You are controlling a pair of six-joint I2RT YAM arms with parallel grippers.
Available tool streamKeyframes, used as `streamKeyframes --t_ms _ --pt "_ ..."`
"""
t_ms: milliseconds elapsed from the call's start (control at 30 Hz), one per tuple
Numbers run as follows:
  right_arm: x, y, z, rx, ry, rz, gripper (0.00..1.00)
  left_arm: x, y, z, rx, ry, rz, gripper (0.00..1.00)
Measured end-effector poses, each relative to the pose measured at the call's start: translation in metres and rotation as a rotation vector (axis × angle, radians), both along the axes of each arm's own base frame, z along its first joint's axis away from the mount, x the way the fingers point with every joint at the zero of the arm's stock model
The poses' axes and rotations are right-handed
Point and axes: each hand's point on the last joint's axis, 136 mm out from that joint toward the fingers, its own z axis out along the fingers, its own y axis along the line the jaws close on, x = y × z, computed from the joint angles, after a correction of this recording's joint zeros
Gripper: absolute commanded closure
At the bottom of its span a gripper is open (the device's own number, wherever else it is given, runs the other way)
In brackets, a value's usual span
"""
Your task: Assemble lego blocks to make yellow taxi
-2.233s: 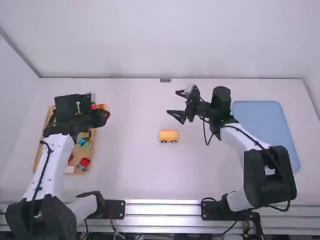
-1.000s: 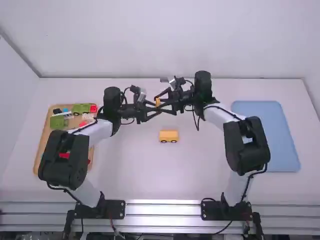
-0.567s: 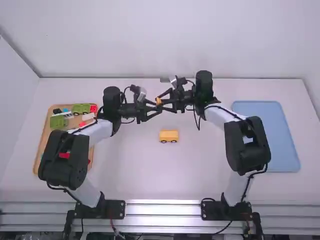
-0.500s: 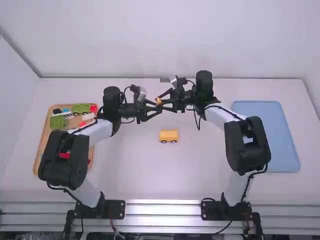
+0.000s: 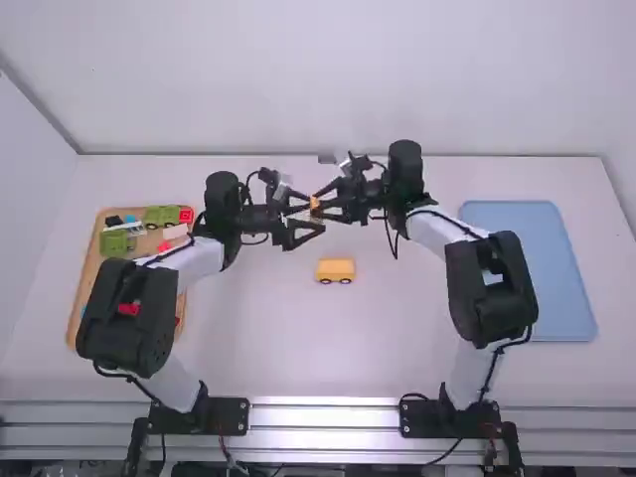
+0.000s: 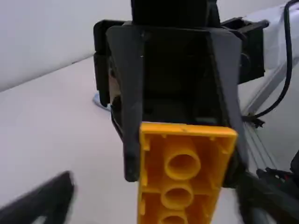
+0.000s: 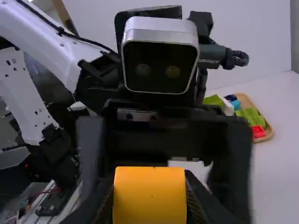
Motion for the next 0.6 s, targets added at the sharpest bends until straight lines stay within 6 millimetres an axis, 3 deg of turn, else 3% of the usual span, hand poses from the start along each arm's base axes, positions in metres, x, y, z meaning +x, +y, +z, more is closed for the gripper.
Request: streamKeyframes --t_ms 100,233,300,467,533,600 --pt "0.009 -0.001 0.003 0.002 -0.023 -0.048 0.89 0.005 0.002 -0.008 0.018 0.042 0.040 0.01" --pt "0.042 -0.014 -0.001 -0.025 0.023 -0.213 0.91 0.017 0.012 -0.040 0.095 0.197 0.172 0.01" --pt "0.065 -0.029 -0.013 -0.065 0.092 -0.342 0.91 0.022 0.021 -0.064 0.167 0.277 0.258 0.01" --pt "0.098 -0.061 -0.058 -0.249 0.254 -0.621 0.88 0.032 0.050 -0.108 0.337 0.390 0.463 0.01" --pt "0.102 -0.073 -0.075 -0.379 0.260 -0.747 0.86 0.038 0.062 -0.118 0.392 0.401 0.544 0.01" --pt "0.100 -0.077 -0.077 -0.442 0.245 -0.797 0.86 0.041 0.068 -0.120 0.412 0.398 0.578 0.01"
